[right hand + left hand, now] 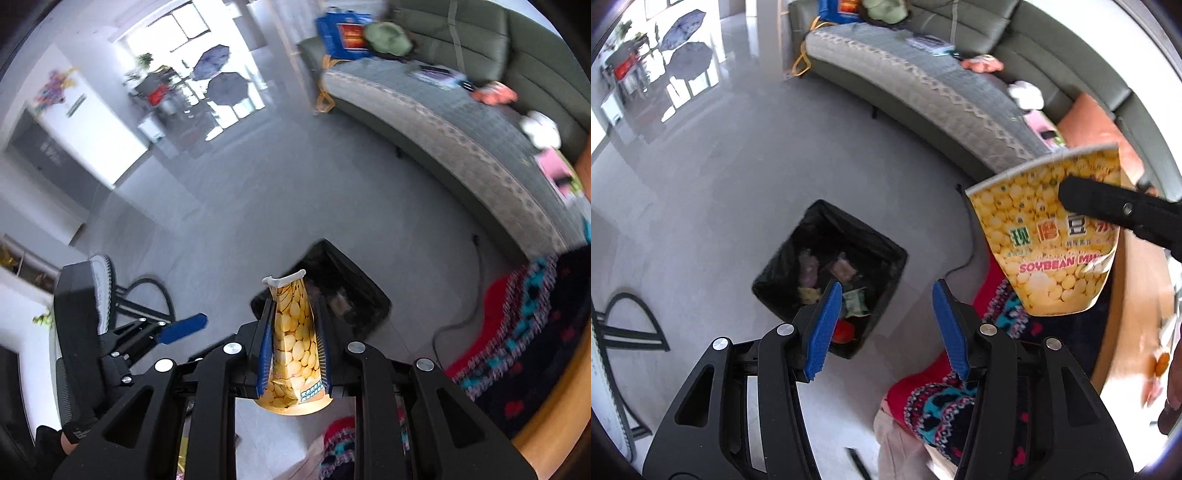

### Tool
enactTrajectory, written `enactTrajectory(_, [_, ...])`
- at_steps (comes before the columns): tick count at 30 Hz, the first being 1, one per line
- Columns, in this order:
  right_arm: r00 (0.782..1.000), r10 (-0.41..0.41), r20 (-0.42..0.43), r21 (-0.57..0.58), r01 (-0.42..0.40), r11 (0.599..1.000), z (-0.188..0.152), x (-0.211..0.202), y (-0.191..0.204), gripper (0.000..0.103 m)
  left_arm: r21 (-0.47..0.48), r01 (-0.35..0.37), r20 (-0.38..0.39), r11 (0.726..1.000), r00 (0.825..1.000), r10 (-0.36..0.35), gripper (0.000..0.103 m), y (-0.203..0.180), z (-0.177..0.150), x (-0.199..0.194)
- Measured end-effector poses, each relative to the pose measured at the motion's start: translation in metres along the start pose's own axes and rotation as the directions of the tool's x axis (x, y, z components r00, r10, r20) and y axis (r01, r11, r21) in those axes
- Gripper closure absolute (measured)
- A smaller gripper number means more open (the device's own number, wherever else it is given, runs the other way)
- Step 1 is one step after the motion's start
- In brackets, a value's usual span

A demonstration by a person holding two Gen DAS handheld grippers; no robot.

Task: Collect trash
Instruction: 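Carry the paddle and cup over the black bin and open both tools, then move both tools back over the table toward the orange and bags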

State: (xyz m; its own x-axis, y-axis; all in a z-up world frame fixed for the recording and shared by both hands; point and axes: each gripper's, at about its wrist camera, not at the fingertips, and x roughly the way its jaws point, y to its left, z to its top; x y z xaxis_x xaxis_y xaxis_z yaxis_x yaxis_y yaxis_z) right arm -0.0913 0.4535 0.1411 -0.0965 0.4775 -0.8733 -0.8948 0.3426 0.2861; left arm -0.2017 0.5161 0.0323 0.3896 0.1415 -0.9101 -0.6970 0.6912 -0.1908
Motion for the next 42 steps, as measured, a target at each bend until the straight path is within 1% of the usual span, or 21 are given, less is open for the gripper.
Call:
enactTrajectory(1, [1.000, -0.030, -0.008, -0.009, 0.030, 1.000, 0.005, 0.006, 0.004, 0.056, -0.013, -0.016, -0.018, 1.000, 1.000, 0.016, 0.049, 0.006, 0.005, 0.002])
enactTrajectory(2, [0.999, -0.034, -0.001, -0.016, 0.034, 0.999, 0.008, 0.012, 0.006, 0.049, -0.032, -0.041, -0.022, 0.999, 0.999, 0.040, 0.031, 0.011, 0.007, 0.003])
enactTrajectory(3, [0.999, -0.032, -0.002, -0.021, 0.032, 0.999, 0.009, 0.016, 0.006, 0.049, -0.060, -0.062, -0.016, 0.996, 0.998, 0.062, 0.013, 0.018, 0.008, 0.001])
enactTrajectory(4, [0.999, -0.035, -0.009, -0.019, 0.035, 0.999, 0.010, 0.019, 0.006, 0.049, -0.090, -0.065, 0.007, 0.994, 0.998, 0.066, 0.011, 0.025, 0.008, -0.004])
enactTrajectory(6, [1.000, -0.019, -0.023, -0.006, 0.019, 1.000, 0.009, 0.024, 0.004, 0.049, -0.116, -0.057, 0.026, 0.992, 0.998, 0.060, 0.011, 0.034, 0.007, -0.009])
enactTrajectory(8, [0.999, -0.006, -0.037, 0.009, 0.006, 1.000, 0.007, 0.027, 0.002, 0.049, -0.131, -0.070, 0.024, 0.989, 0.997, 0.074, 0.012, 0.041, 0.005, -0.010])
enactTrajectory(11, [0.999, -0.003, -0.033, 0.023, 0.004, 1.000, 0.002, 0.021, -0.001, 0.049, -0.141, -0.075, 0.014, 0.987, 0.997, 0.077, 0.011, 0.042, 0.001, -0.010])
enactTrajectory(13, [1.000, 0.003, -0.028, 0.032, -0.002, 0.999, -0.001, 0.017, -0.002, 0.049, -0.151, -0.064, 0.014, 0.986, 0.998, 0.066, 0.011, 0.041, -0.002, -0.012])
enactTrajectory(15, [1.000, 0.007, -0.003, 0.057, -0.007, 0.998, -0.009, 0.006, -0.006, 0.049, -0.164, -0.046, 0.010, 0.985, 0.999, 0.048, 0.011, 0.039, -0.004, -0.012])
enactTrajectory(17, [0.999, -0.012, 0.036, 0.081, 0.009, 0.997, -0.015, -0.006, -0.012, 0.048, -0.163, -0.030, 0.015, 0.986, 0.999, 0.033, 0.010, 0.034, -0.007, -0.011])
enactTrajectory(19, [0.998, -0.027, 0.060, 0.112, 0.020, 0.994, -0.022, -0.020, -0.020, 0.044, -0.154, -0.021, 0.019, 0.988, 1.000, 0.024, 0.007, 0.028, -0.009, -0.013])
enactTrajectory(23, [0.996, -0.052, 0.072, 0.171, 0.039, 0.984, -0.037, -0.043, -0.034, 0.043, -0.100, -0.002, 0.025, 0.995, 1.000, 0.005, 0.006, 0.010, -0.009, -0.017])
enactTrajectory(29, [0.992, -0.076, 0.099, 0.200, 0.055, 0.978, -0.056, -0.070, -0.045, 0.042, -0.023, 0.004, 0.043, 1.000, 0.999, -0.003, 0.006, -0.018, -0.008, -0.026])
enactTrajectory(37, [0.983, -0.093, 0.160, 0.248, 0.051, 0.967, -0.092, -0.113, -0.059, 0.042, 0.043, 0.045, 0.045, 0.998, 0.998, -0.046, 0.006, -0.056, -0.014, -0.040])
enactTrajectory(42, [0.974, -0.119, 0.195, 0.276, 0.062, 0.959, -0.122, -0.143, -0.073, 0.042, 0.117, 0.053, 0.060, 0.992, 0.996, -0.061, 0.006, -0.097, -0.023, -0.051])
